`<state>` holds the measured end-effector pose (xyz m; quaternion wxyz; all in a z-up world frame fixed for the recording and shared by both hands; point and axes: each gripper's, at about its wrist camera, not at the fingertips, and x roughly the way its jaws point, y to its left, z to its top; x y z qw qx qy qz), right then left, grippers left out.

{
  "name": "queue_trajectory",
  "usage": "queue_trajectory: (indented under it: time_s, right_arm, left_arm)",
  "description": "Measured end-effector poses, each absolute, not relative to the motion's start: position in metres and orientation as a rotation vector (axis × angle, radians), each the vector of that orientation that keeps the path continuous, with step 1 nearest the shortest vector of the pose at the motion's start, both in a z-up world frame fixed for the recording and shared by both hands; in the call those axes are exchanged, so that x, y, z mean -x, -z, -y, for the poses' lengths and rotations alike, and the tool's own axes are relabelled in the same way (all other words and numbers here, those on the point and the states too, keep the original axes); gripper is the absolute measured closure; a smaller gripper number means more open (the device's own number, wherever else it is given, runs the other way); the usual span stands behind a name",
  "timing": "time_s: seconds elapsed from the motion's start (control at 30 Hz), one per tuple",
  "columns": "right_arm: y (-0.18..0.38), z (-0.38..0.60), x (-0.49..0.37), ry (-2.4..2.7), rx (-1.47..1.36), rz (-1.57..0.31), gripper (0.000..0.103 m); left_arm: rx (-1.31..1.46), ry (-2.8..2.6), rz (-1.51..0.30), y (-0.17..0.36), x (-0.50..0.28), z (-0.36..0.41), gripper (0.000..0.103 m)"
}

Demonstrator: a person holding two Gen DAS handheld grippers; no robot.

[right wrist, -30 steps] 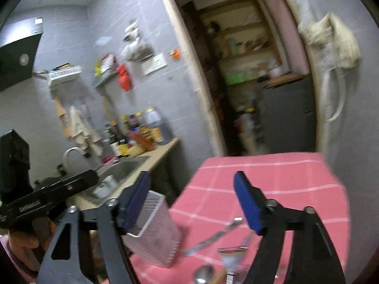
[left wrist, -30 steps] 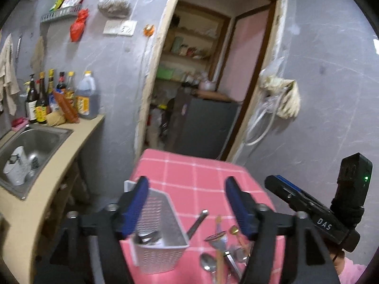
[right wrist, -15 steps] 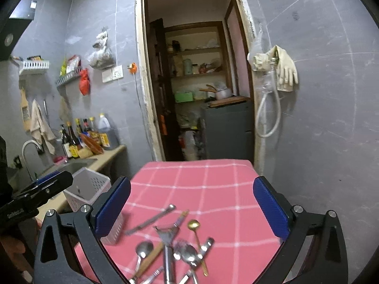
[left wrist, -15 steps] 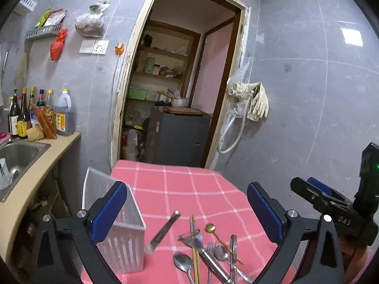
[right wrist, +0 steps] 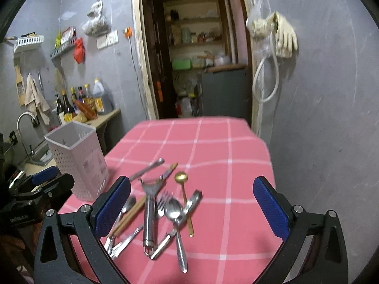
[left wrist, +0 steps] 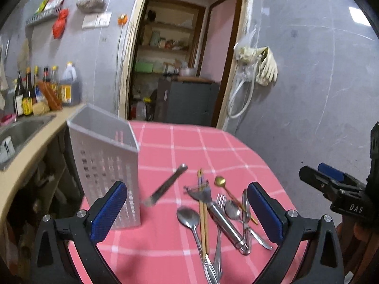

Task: Organize utensils
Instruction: 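Move both empty tools back over the remaining cutlery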

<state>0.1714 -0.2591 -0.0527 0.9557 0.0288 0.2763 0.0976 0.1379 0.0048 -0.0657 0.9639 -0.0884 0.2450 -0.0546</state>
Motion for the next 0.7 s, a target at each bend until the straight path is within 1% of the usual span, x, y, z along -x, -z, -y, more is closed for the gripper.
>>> queue_trajectory:
  time_s: [0.27,0.4,0.47,0.5,0.57,0.6,0.67,0.7]
  right_arm:
    - [0.103,0.273,-0.215,-0.302,-0.147,-0.75,0.002]
    - [0.121,0.271,-0.238,-0.337,-0.196,-0.824,0.004]
    - [0.13,0.267,-0.251,-0.342,-0.208,-0.862,0.014]
    - [0.133,0.265,-0.256,-0.347,-0.209,-0.876,0.016]
    - [0.143,0.26,-0.268,-0.351,-0.223,-0.914,0.026]
    - [0.147,0.259,-0.272,-0.354,-0.228,-0.927,0.028]
    - [0.156,0.252,-0.282,-0.352,-0.235,-0.958,0.034]
    - [0.16,0.251,-0.285,-0.35,-0.237,-0.97,0.036]
  left_arm:
    - [0.251,0.141,-0.666,0.101,-0.159,0.004,0.001]
    - [0.302,0.15,-0.74,0.116,-0.171,0.007,0.001]
    - [0.303,0.145,-0.764,0.12,-0.177,0.01,0.004]
    - [0.305,0.144,-0.778,0.123,-0.181,0.012,0.006]
    - [0.315,0.133,-0.811,0.129,-0.188,0.013,0.015]
    - [0.322,0.128,-0.825,0.132,-0.192,0.013,0.016]
    - [0.331,0.112,-0.855,0.138,-0.198,0.011,0.025]
    - [0.335,0.102,-0.876,0.142,-0.201,0.01,0.028]
